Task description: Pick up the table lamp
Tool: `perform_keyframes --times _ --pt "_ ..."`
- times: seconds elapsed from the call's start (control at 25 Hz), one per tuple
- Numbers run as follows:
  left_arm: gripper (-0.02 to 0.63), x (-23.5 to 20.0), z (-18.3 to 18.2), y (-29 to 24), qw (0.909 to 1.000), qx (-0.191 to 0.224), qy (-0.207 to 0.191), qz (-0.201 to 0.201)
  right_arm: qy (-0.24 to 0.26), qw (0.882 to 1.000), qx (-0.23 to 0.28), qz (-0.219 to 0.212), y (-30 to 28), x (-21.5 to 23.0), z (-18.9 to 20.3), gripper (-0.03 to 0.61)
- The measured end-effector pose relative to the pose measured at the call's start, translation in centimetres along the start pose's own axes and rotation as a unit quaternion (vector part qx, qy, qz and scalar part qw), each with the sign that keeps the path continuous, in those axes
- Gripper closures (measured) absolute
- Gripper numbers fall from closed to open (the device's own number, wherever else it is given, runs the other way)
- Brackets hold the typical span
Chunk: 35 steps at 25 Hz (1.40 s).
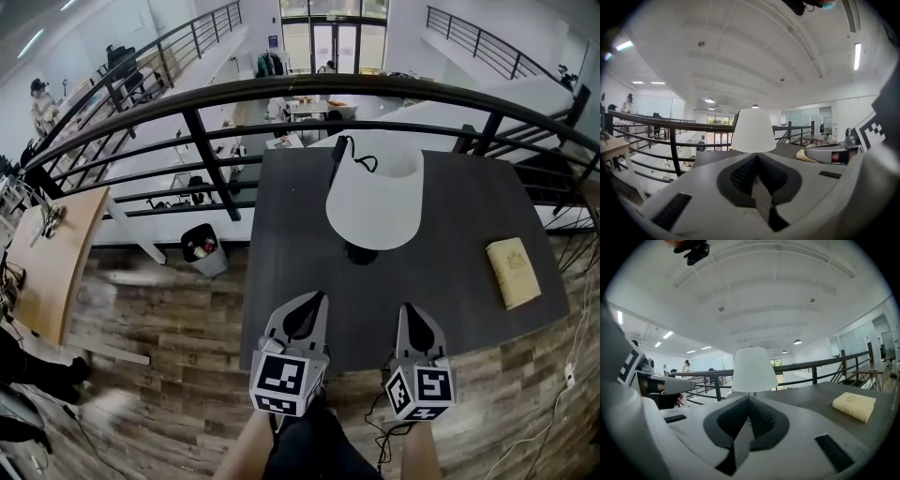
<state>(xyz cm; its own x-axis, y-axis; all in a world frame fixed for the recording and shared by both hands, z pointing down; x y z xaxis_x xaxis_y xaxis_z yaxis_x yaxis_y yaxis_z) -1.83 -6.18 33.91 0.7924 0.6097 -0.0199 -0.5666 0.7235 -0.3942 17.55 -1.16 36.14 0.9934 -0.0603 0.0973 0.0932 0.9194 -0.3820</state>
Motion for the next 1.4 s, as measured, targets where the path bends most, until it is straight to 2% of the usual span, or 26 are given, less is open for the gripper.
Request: perform_keyframes --times 0.36,0.68,0.88,0.96,1.2,1.4 --pt "0.597 0.2 -0.2 -2.6 0.9991 -0.006 0.021 0.037 0.008 1.000 -0.005 0.005 -1.6 1.9 -0.6 0.569" --pt "0.597 -1.7 0.7 -5.3 0.9959 0.000 0.056 0.071 0.006 1.000 -0.017 0.006 -4.9 0.8 0.5 0.569" --pt "0.597 -2.5 0.1 -7.2 0.9946 0.003 0.061 0.084 0.005 1.000 -0.025 0.009 -6.8 0.7 0.5 0.569" --pt "0.597 -2.8 -0.3 -8.0 0.9922 0.006 0.081 0.095 0.005 1.000 -0.029 0.011 -7.7 0.7 0.3 0.569" --pt "0.597 -4.0 -0.7 -10.1 0.9767 0.015 0.165 0.136 0.002 0.999 -0.035 0.013 -9.9 0.7 -0.1 0.569" --pt "0.597 -5.1 -0.4 -11.6 0.9484 0.038 0.256 0.184 -0.005 0.999 -0.046 0.012 -11.9 1.1 0.6 0.569"
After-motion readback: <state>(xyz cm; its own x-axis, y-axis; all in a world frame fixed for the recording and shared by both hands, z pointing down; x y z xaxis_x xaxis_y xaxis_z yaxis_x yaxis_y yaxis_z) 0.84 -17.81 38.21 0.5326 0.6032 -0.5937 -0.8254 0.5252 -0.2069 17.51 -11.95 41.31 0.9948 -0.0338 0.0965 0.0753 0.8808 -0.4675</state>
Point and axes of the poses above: the fingertips, and each gripper's own axes: y backward along the fingers, x to its right, z out of its underside, the point moved 7 cm from there along y, backward along the fingers, and after that the axes turned 13 degrees about -x, right-handed, at the moved point
